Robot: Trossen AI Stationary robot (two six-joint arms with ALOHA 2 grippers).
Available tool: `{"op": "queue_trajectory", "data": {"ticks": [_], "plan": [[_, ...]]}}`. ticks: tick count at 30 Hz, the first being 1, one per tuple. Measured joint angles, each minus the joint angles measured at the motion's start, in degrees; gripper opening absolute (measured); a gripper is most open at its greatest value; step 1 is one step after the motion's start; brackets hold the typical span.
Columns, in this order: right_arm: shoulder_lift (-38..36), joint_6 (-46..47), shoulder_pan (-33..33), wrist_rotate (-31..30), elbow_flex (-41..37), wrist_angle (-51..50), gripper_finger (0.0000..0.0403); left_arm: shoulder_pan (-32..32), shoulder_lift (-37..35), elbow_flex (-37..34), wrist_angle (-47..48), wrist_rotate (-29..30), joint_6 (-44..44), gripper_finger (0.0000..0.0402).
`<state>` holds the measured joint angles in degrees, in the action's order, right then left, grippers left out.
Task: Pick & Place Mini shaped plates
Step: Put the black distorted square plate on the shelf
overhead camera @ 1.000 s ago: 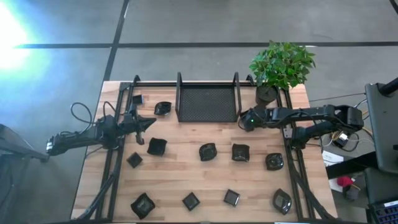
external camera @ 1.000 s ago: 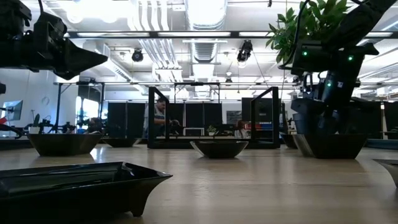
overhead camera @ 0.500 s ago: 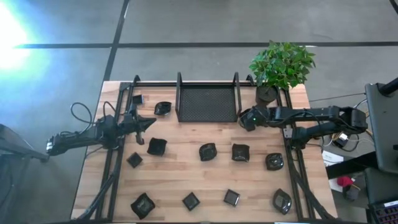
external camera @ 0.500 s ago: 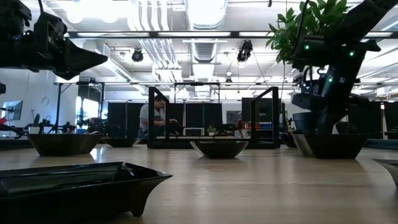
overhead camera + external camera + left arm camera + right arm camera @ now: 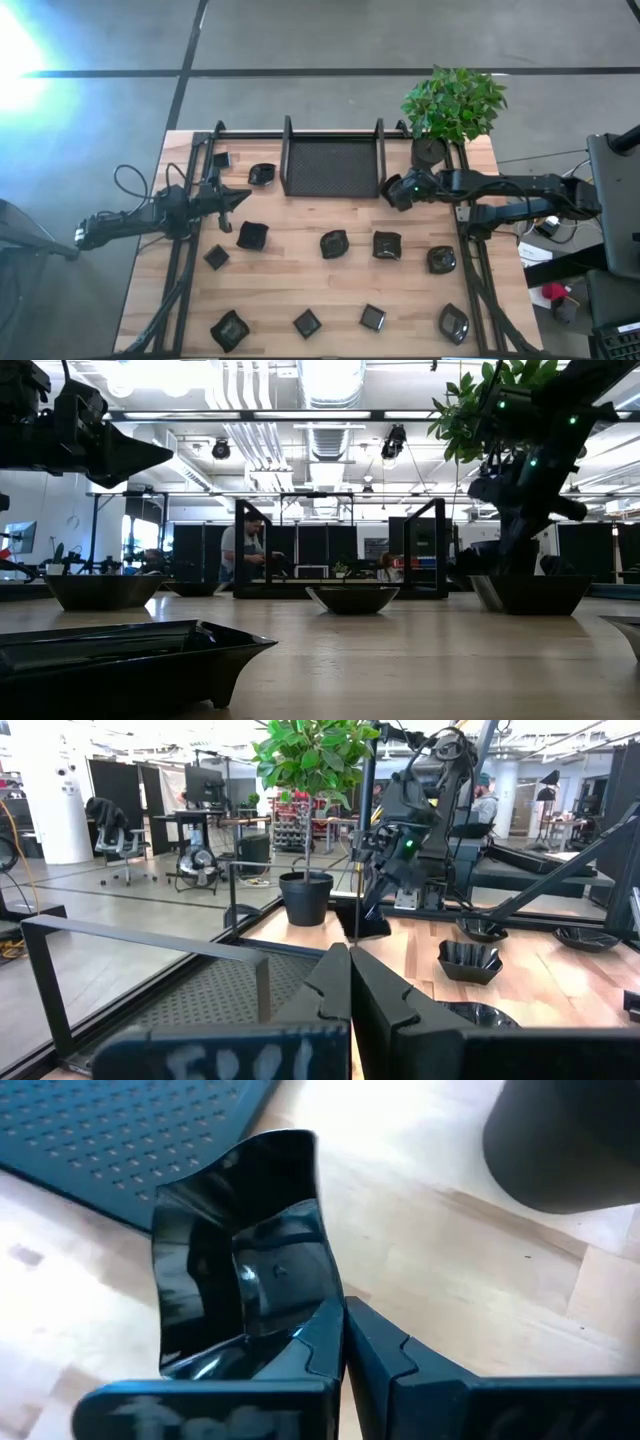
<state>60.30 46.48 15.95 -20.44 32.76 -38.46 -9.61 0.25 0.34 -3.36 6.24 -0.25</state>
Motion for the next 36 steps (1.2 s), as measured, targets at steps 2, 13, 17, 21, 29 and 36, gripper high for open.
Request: {"op": "queue_trajectory", "data": {"ticks": [2,13,17,21,29,36], "plan": [[-0.48,0.36,-0.63,0.21,1.17,-2.43,0.0008,0.00,0.00,0.00,0.00,0.00,0.00,0.0000],[-0.95,2.95,-1.87,0.79,7.24,-13.00,0.0008,0.04,0.00,0.00,-0.02,0.01,0.00,0.0000],[-0.97,1.90,-2.29,1.03,8.98,-13.51,0.0008,0.04,0.00,0.00,-0.02,0.01,0.01,0.0000],[-0.97,1.07,-3.38,1.21,10.65,-13.83,0.0008,0.03,0.00,0.00,0.00,0.02,0.01,0.0000],[-1.02,0.75,-4.97,1.19,13.50,-15.99,0.0008,0.02,0.00,0.00,-0.02,0.01,0.02,0.0000],[-1.02,-0.15,-4.97,0.97,15.93,-20.39,0.0008,0.02,0.00,0.00,-0.01,0.01,0.01,0.0000]]}}
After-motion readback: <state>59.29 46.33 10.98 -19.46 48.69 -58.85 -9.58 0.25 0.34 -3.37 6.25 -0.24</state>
